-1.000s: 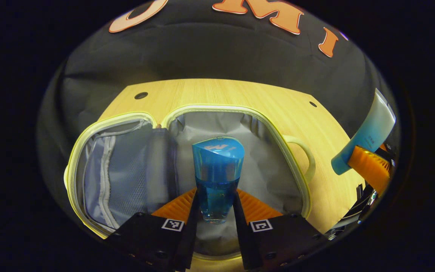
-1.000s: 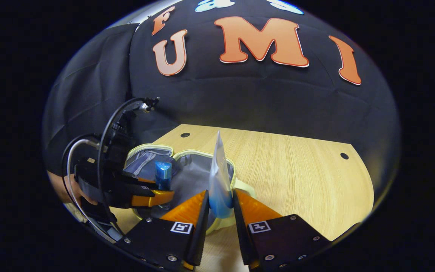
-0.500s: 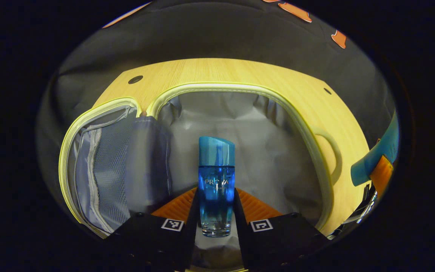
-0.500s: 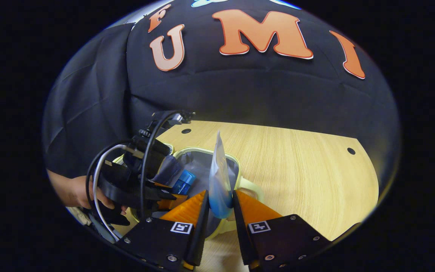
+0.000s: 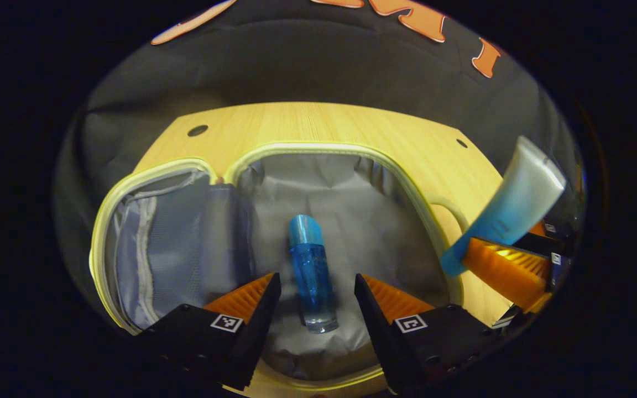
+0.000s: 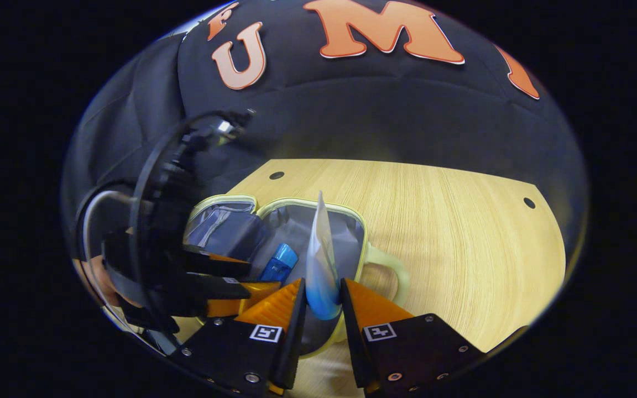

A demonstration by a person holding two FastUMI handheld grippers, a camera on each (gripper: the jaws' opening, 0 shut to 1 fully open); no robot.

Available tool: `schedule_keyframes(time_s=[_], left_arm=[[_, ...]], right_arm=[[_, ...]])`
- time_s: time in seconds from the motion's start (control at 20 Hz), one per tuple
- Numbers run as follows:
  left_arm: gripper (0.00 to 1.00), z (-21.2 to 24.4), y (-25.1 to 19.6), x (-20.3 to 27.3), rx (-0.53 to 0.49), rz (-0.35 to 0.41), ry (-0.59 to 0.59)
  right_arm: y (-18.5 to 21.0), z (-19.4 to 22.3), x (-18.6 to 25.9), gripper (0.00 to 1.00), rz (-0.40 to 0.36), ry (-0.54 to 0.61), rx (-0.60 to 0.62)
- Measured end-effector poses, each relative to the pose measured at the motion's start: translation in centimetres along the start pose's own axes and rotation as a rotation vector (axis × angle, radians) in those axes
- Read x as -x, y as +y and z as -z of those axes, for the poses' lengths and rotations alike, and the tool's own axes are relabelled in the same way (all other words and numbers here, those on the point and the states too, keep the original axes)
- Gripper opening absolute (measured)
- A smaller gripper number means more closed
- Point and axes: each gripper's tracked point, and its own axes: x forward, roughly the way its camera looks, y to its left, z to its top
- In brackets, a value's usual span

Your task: First open the suitcase, pack the skin care products into it, and then close the suitcase.

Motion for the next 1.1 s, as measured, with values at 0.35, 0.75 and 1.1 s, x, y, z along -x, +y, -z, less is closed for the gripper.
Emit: schedule_keyframes(time_s=[0.35,0.75,1.1], left_arm=[[0.88,-3.7,7.9,10.3,0.066,-0.144,-0.235],[0.89,-0.6,21.7,20.3,0.261,-0.315,-0.254],[0.93,5.0,31.2,20.8,0.489,-0.364,-0.240]], right_arm=[[1.5,2.4,-2.3,0.40,-0.022,0.118,-0.041],[3.3,4.7,-6.0,0.40,0.009,0.247,-0.095],[3.0,6.0,-6.7,0.41,0.060,0.325,-0.162]])
